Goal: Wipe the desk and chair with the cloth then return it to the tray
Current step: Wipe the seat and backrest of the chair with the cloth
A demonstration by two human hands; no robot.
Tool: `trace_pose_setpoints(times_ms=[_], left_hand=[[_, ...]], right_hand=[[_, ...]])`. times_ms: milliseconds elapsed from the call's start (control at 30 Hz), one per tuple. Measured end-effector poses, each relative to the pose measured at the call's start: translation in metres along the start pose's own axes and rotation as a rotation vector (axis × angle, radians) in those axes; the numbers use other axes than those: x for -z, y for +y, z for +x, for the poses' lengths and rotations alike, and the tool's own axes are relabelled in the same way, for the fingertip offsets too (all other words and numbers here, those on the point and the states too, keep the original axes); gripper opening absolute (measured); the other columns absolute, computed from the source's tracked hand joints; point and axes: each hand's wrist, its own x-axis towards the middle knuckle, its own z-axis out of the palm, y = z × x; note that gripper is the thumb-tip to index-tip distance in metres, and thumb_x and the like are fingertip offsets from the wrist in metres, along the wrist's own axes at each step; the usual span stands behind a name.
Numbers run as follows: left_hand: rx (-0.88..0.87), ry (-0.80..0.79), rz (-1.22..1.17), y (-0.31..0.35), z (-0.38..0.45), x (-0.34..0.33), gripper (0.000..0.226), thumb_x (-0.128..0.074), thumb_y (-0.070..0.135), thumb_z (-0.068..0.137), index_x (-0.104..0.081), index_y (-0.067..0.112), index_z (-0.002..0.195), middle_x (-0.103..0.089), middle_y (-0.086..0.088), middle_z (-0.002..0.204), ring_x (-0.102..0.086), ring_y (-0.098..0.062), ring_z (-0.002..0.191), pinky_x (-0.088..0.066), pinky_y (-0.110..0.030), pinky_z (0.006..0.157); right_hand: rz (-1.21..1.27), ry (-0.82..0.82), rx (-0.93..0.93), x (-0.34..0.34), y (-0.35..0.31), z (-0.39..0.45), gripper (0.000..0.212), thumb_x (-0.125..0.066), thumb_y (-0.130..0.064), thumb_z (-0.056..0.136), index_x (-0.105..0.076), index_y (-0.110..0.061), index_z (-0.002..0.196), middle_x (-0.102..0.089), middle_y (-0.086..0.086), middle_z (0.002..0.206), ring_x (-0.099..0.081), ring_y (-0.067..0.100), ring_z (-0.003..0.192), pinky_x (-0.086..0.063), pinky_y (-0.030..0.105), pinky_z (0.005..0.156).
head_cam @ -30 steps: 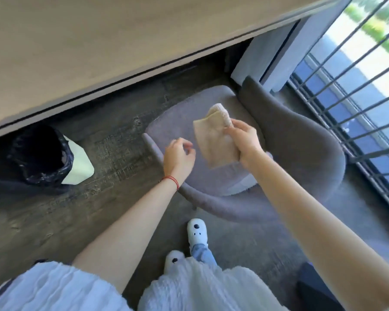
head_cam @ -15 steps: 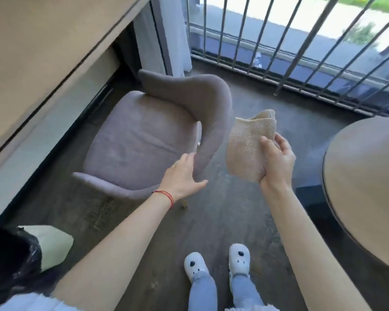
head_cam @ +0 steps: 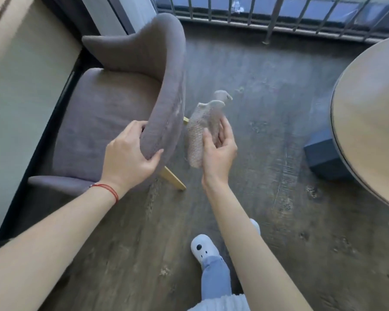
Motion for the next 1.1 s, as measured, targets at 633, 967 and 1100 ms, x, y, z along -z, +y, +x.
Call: trace_pose_setpoints(times_ms=[633,967,1100], left_hand=[[0.016,0.043,0.002,-0.001,0.0,-0.002,0.043,-0.066,0.031,0.066,-0.056,0.015,0.105,-0.065,-0.001,0.098,-0.059,-0.019,0.087,-0.037,-0.024,0.063],[0.005,0.041,0.008,-0.001,0.0,-0.001,0.04,-0.064,0.03,0.068,-0.056,0.015,0.104,-0.064,0.0,0.096,-0.06,-0.022,0.084,-0.034,-0.023,0.061],[0.013,0.03,0.001,0.001,0.0,0.0,0.042,-0.064,0.028,0.066,-0.056,0.013,0.105,-0.064,-0.003,0.098,-0.062,-0.026,0.087,-0.041,-0.027,0.063]], right_hand=[[-0.256,-0.087,0.253,-0.024,0.011,-0.037,0.048,-0.05,0.01,0.087,-0.057,-0.011,0.128,-0.061,-0.005,0.125,-0.053,-0.015,0.112,-0.041,0.007,0.097],[-0.288,-0.051,0.368,-0.036,-0.007,-0.025,0.045,-0.05,0.007,0.09,-0.054,-0.008,0.132,-0.055,0.003,0.136,-0.051,0.015,0.129,-0.041,0.028,0.109],[-0.288,-0.148,0.203,-0.034,0.016,-0.046,0.047,-0.048,0.008,0.091,-0.054,-0.012,0.132,-0.059,0.006,0.132,-0.051,0.008,0.126,-0.042,0.015,0.102]])
